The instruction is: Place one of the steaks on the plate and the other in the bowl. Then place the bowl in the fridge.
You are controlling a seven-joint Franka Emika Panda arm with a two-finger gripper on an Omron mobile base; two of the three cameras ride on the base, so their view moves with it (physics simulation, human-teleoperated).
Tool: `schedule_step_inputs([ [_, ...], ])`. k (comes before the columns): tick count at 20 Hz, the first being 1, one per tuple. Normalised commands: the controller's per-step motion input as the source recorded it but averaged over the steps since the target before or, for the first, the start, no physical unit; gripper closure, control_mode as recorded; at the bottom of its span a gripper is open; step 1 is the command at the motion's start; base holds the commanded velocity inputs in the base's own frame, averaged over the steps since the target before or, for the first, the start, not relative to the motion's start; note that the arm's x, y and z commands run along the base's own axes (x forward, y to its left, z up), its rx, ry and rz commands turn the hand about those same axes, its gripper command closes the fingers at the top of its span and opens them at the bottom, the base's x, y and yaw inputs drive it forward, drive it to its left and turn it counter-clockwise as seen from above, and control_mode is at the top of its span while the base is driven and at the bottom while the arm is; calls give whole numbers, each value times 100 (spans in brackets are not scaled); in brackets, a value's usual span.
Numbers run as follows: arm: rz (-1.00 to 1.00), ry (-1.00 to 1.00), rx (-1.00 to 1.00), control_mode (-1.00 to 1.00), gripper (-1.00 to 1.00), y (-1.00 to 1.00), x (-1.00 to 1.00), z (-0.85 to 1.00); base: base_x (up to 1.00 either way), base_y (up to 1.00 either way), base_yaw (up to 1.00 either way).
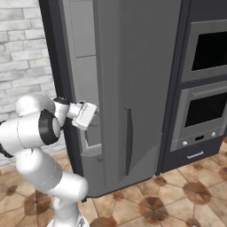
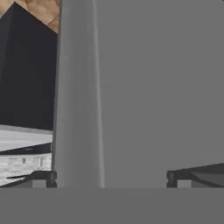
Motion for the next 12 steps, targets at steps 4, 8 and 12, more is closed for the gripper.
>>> schedule_step_inputs([
  [4, 0, 0, -1, -100, -100, -86, -51, -6, 0, 0, 0],
  [8, 0, 0, -3, -100, -100, -85, -71, 0, 0, 0, 0],
  [12, -3, 5, -3, -100, -100, -98, -60, 0, 0, 0, 0],
])
